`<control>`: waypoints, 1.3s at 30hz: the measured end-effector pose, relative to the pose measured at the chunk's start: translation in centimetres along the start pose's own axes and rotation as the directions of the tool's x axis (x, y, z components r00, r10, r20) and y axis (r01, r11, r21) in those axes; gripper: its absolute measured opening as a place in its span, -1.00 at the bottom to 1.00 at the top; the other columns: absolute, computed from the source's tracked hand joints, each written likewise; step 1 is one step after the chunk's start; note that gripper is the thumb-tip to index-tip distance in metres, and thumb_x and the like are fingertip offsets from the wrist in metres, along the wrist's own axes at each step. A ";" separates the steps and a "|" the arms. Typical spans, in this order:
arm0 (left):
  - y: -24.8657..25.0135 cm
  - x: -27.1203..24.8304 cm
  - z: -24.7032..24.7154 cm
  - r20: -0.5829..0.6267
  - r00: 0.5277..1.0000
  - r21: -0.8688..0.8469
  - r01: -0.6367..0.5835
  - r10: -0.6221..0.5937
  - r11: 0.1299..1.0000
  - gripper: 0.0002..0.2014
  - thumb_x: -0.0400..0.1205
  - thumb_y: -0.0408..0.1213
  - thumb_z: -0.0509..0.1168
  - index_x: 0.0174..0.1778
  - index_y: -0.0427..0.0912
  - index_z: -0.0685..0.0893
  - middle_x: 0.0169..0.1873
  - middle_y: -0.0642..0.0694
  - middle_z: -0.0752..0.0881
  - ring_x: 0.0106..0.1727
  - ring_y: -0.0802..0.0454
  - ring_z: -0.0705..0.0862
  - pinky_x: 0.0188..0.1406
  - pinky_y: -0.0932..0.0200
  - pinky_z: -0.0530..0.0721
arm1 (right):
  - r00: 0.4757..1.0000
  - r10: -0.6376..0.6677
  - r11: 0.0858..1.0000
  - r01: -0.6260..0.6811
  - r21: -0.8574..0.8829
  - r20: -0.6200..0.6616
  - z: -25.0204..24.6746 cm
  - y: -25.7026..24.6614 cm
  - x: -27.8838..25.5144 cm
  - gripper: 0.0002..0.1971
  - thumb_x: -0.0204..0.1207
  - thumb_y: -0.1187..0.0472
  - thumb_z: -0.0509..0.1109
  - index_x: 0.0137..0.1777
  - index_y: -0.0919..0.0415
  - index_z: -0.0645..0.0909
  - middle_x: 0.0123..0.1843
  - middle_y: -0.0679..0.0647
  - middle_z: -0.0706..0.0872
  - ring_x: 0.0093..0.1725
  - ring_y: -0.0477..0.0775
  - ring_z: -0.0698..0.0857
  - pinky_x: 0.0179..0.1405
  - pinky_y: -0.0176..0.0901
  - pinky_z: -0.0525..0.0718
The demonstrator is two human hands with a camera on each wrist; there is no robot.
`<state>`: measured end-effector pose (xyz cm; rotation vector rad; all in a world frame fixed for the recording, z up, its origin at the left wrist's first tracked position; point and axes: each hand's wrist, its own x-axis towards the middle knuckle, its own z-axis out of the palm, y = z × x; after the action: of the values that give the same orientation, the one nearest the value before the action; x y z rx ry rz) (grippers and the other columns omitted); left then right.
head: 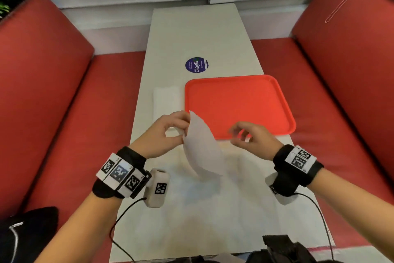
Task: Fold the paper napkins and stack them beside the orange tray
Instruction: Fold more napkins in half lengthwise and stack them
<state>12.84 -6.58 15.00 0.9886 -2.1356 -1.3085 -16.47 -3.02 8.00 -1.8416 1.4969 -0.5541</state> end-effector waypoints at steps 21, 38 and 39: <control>-6.8 -1.4 2.2 0.044 0.800 -0.900 0.292 -0.598 0.325 -0.66 0.76 0.05 0.06 0.24 -0.03 0.62 -0.05 -0.16 0.73 -0.12 -0.22 0.75 -0.21 -0.28 0.76 | 0.966 0.214 0.844 -0.107 0.526 -0.147 3.3 -3.5 3.3 -0.84 0.52 0.24 0.52 -0.25 0.25 0.67 -0.57 -0.02 0.48 -0.62 -0.14 0.39 -0.60 -0.33 0.35; -7.3 0.1 7.3 -0.217 0.740 -0.632 0.391 -0.637 0.669 -0.66 0.43 -0.31 0.58 0.04 -0.41 0.74 -0.04 -0.21 0.82 0.03 -0.19 0.79 0.01 -0.10 0.74 | 0.915 0.389 0.865 -0.325 0.381 -0.103 4.2 0.2 0.2 -0.83 0.53 0.15 0.51 -0.25 0.20 0.76 -0.31 0.00 0.83 -0.39 -0.07 0.76 -0.35 -0.12 0.71; -7.2 0.2 7.5 -0.185 0.756 -0.649 0.385 -0.627 0.656 -0.66 0.44 -0.24 0.57 0.00 -0.42 0.74 -0.07 -0.17 0.80 0.03 -0.16 0.76 -0.08 -0.03 0.71 | 0.930 0.357 0.870 -0.297 0.394 -0.087 4.5 -0.3 0.2 -0.87 0.53 0.16 0.51 -0.17 0.22 0.78 -0.23 0.02 0.85 -0.32 -0.04 0.79 -0.28 -0.06 0.73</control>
<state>10.07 -4.61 5.17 1.4848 -1.0396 -1.6895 -13.08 -2.09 5.18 -1.2389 1.6319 -0.7703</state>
